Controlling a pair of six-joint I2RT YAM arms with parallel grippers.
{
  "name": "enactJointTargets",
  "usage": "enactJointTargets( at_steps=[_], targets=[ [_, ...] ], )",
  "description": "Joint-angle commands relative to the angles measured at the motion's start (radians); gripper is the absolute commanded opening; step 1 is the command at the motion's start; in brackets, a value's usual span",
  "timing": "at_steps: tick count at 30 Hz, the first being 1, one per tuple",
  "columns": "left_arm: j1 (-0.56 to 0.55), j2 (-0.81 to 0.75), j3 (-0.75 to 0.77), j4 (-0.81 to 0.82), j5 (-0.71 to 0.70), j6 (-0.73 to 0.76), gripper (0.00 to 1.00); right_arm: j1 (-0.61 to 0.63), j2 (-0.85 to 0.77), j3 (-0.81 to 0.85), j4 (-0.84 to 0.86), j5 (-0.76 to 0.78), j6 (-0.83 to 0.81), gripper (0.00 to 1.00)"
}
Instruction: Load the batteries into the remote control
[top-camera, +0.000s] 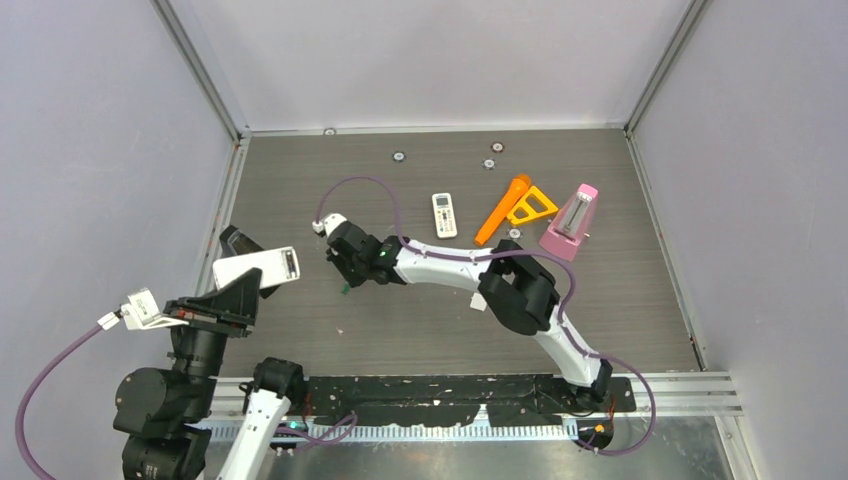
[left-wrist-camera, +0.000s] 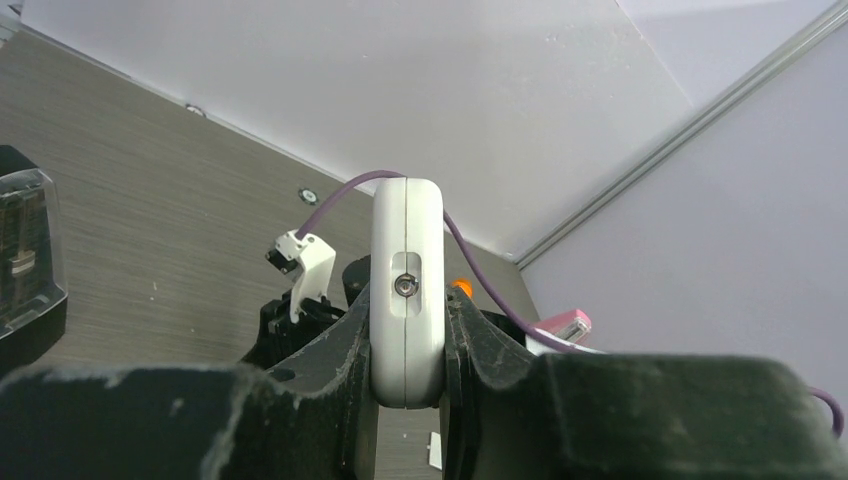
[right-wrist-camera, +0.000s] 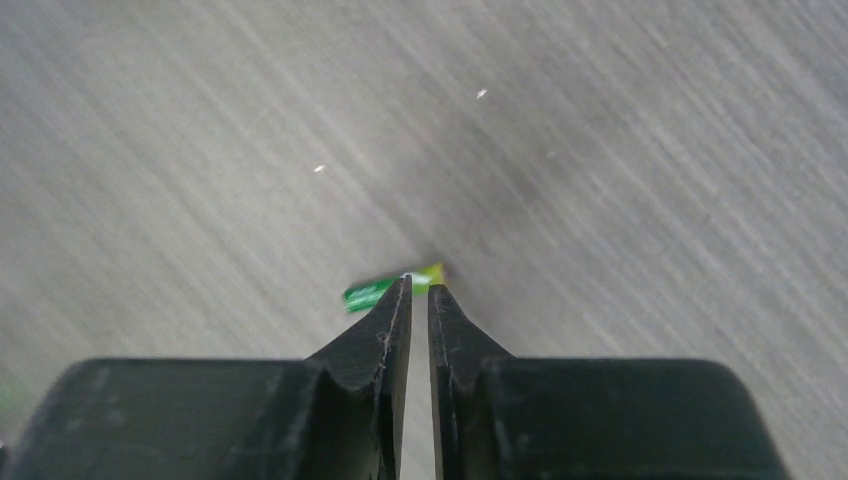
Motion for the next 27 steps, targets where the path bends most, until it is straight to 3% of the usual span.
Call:
enactJointTargets(
  at_steps=[1, 10, 27],
  targets=[
    [0.004, 0.028, 0.009, 0.044, -0.011, -0.017, 0.0, -0.029, 0.069, 0.082, 0.012, -0.024, -0.074, 0.16],
    [0.005, 0.05, -0.016, 0.061, 0.011, -0.031, 0.0, -0.043, 0.162, 0.19, -0.07, -0.026, -0.132, 0.15],
    [0.005, 0.045, -0.045, 0.067, 0.025, -0.033, 0.0, -0.033, 0.006, -0.01, -0.114, -0.191, -0.209, 0.16]
  ],
)
